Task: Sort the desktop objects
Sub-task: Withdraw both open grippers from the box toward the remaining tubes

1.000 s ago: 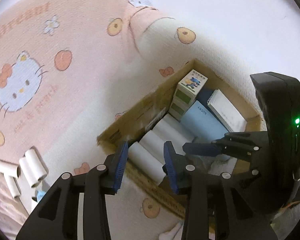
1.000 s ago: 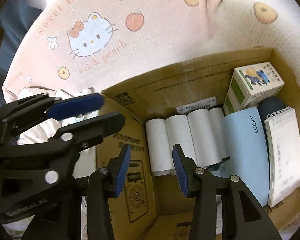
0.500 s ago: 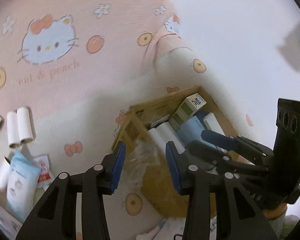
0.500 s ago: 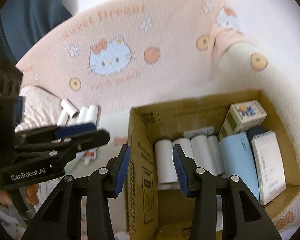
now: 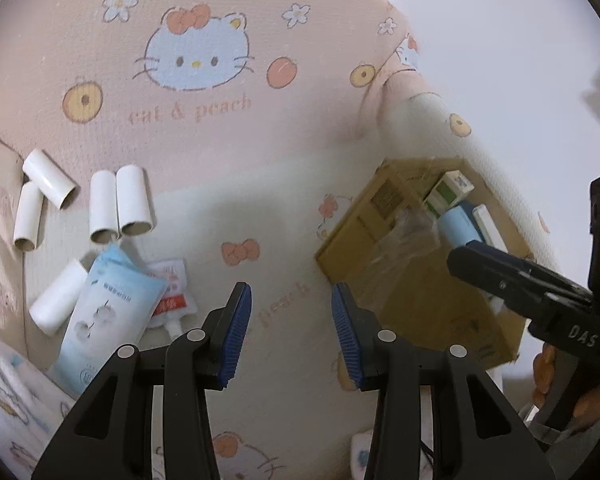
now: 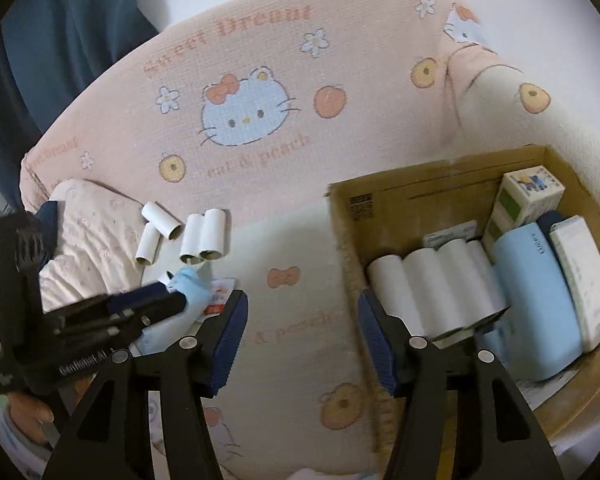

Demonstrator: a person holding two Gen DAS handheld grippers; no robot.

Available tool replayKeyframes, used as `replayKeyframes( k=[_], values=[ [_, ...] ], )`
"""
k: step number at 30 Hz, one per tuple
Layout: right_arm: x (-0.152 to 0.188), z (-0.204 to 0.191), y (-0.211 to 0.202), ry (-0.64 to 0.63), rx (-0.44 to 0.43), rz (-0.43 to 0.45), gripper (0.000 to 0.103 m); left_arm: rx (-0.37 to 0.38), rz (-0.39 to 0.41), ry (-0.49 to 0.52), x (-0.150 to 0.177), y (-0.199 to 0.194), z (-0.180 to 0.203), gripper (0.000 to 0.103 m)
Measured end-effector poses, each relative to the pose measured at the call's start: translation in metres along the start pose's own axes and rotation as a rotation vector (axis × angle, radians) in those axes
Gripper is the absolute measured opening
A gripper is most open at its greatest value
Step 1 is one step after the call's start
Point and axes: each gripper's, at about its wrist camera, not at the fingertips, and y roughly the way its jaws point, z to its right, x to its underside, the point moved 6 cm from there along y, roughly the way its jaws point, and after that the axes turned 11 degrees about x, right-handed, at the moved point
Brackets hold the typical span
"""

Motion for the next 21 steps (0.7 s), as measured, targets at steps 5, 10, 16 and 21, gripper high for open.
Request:
replayKeyframes(
  k=[5,10,16,21],
  values=[
    [0.009,-0.032,0.003,-0.032,0.011,-0.003,0.057,-0.009,-0.005,-0.030,0.013,0.001,-0.026,0.046],
    [0.017,-0.059,0.021,-0.096,0.027,-0.045,0.065,-0.082,-0.042,-0.053,0.027,0.004,-0.067,0.046],
    [0.026,-0.092,0.056,-0.195,0.042,-0.110,0.065,-0.147,-0.147,-0.097,0.032,0.006,-0.113,0.046],
    [0.021,-0.119,0.083,-0.220,-0.004,-0.135,0.065,-0.136,-0.122,-0.190,0.013,0.002,-0.142,0.046]
  ],
)
